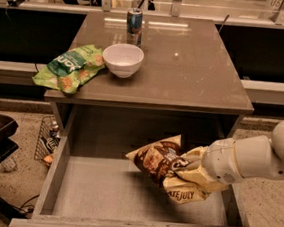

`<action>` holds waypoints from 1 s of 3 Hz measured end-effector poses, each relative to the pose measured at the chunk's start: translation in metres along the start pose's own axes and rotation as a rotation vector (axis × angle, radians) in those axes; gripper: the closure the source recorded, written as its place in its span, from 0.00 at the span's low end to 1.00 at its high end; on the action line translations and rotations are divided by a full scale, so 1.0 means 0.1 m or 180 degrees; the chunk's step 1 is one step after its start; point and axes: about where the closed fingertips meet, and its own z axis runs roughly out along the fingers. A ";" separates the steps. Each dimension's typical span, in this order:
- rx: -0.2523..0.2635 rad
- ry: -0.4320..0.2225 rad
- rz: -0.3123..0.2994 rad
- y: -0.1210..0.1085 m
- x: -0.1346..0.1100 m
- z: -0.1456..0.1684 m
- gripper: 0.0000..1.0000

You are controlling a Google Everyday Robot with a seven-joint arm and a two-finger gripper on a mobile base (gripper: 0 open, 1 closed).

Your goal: Place brown chip bag into top drawer

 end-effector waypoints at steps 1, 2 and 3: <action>0.0238 0.0015 0.0064 -0.16 0.02 0.06 0.85; 0.0224 0.0016 0.0056 -0.15 0.01 0.07 0.62; 0.0216 0.0018 0.0049 -0.14 0.00 0.08 0.38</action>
Offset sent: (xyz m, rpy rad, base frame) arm 0.0148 -0.0001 -0.0066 -0.0120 -0.0282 -0.0678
